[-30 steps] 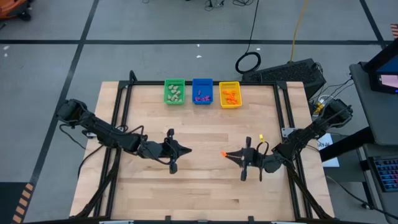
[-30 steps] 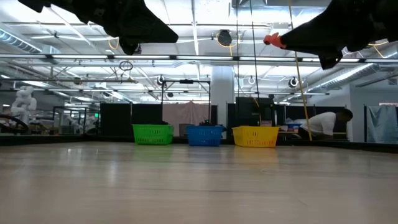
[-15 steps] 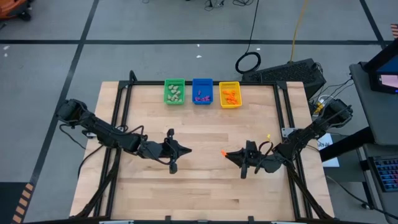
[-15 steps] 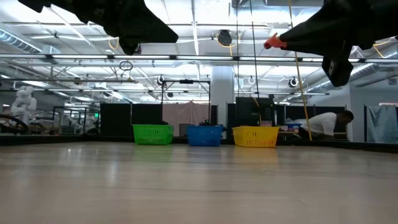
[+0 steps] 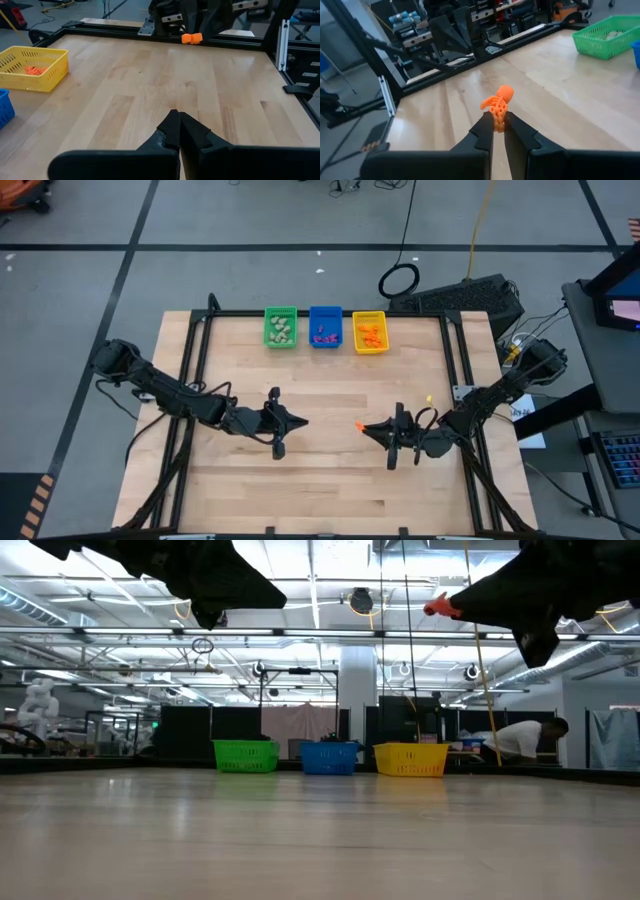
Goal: Sort Halloween decoration
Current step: Put the orange skeleton toy into the yellow bin
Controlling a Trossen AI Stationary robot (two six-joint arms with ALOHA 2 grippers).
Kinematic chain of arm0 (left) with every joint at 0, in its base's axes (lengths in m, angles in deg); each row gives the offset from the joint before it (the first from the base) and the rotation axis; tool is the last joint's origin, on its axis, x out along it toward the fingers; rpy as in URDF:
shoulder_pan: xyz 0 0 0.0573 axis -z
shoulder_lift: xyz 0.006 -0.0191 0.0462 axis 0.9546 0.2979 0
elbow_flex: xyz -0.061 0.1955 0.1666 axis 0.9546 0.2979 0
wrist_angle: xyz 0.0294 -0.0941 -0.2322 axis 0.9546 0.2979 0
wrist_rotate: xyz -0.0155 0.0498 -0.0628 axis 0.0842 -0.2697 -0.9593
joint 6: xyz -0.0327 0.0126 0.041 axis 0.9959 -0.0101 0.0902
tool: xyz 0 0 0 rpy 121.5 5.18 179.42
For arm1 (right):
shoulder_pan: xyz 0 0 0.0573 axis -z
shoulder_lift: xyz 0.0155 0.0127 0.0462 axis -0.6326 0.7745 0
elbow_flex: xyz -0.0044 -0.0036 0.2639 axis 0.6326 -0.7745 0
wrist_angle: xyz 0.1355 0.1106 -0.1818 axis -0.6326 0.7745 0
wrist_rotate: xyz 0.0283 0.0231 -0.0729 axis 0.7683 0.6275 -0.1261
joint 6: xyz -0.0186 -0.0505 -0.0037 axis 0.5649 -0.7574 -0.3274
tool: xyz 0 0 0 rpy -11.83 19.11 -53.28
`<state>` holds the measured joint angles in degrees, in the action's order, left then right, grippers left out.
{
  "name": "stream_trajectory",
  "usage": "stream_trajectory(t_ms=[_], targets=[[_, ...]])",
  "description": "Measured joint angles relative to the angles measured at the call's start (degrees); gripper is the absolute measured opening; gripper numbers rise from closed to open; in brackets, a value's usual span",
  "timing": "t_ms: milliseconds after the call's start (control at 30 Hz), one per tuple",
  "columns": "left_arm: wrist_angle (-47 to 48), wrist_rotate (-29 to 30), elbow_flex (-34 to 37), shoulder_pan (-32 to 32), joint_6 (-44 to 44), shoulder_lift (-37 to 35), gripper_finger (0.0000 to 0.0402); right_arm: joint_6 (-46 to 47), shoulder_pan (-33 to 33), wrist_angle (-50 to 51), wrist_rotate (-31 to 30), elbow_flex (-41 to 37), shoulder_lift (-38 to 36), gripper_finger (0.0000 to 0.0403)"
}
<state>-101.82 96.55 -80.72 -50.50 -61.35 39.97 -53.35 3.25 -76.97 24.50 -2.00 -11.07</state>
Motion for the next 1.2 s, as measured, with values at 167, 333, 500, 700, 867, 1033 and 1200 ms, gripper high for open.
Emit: stream_trajectory(t_ms=[167, 333, 500, 700, 867, 1033, 1200], targets=[[0.0, 0.0, 0.0, 0.0, 0.0, 0.0, 0.0002, -5.7, 0.0, 0.0, 0.0, 0.0, 0.0, 0.0018], [0.0, 0.0, 0.0, 0.0, 0.0, 0.0, 0.0002, -15.0, 0.0, 0.0, -0.1, 0.0, 0.0, 0.0018], [0.0, 0.0, 0.0, 0.0, 0.0, 0.0, 0.0002, -22.0, 0.0, 0.0, -0.1, 0.0, 0.0, 0.0018], [0.0, 0.1, 0.0, 0.0, 0.0, 0.0, 0.0002, -30.0, 0.0, 0.1, -0.2, 0.0, 0.0, 0.0018], [0.0, 0.1, 0.0, 0.0, 0.0, 0.0, 0.0002, -29.1, 0.0, 0.1, -0.2, 0.0, 0.0, 0.0018], [0.0, 0.1, 0.0, 0.0, 0.0, 0.0, 0.0002, -25.7, 0.9, 0.0, -0.3, 0.0, 0.0, 0.0018], [0.0, 0.4, 0.0, 0.0, 0.0, 0.0, 0.0002, -21.6, 3.1, -2.0, -2.2, 0.0, -0.2, 0.0018]])
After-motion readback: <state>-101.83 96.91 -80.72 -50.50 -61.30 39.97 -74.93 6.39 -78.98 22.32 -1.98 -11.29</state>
